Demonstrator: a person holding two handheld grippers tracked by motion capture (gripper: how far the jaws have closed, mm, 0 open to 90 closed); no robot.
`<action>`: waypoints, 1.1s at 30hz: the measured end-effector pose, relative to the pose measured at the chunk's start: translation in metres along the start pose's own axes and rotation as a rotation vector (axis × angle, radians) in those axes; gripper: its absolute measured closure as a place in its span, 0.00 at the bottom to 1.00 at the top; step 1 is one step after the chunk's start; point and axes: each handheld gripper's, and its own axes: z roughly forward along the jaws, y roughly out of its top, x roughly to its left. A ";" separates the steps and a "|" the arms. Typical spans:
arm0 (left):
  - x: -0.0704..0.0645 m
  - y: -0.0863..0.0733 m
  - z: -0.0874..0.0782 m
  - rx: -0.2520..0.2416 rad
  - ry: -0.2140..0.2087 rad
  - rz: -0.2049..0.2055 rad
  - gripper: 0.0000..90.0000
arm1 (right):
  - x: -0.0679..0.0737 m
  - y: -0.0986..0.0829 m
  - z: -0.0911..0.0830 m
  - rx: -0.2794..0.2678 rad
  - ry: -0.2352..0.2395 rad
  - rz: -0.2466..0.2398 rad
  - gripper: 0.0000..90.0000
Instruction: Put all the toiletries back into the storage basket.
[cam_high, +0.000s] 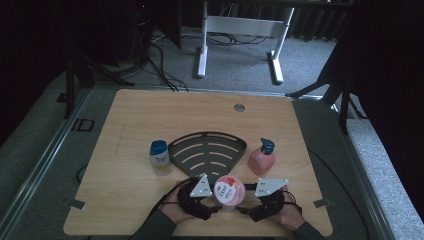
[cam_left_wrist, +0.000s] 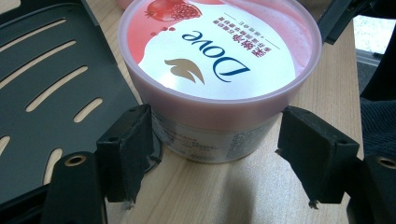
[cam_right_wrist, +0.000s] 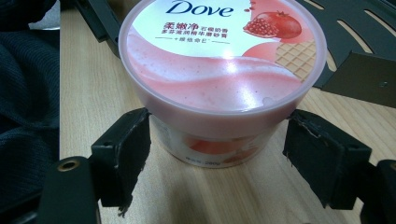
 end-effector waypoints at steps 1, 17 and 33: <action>0.000 0.000 0.000 -0.003 0.002 0.000 0.30 | 0.000 0.000 0.000 0.000 -0.001 0.001 0.25; -0.002 0.001 -0.002 0.005 0.022 0.008 0.30 | 0.002 0.003 0.000 0.002 -0.018 -0.022 0.24; 0.005 -0.001 -0.011 -0.001 0.055 -0.016 0.30 | -0.005 0.014 0.009 -0.004 0.000 -0.026 0.24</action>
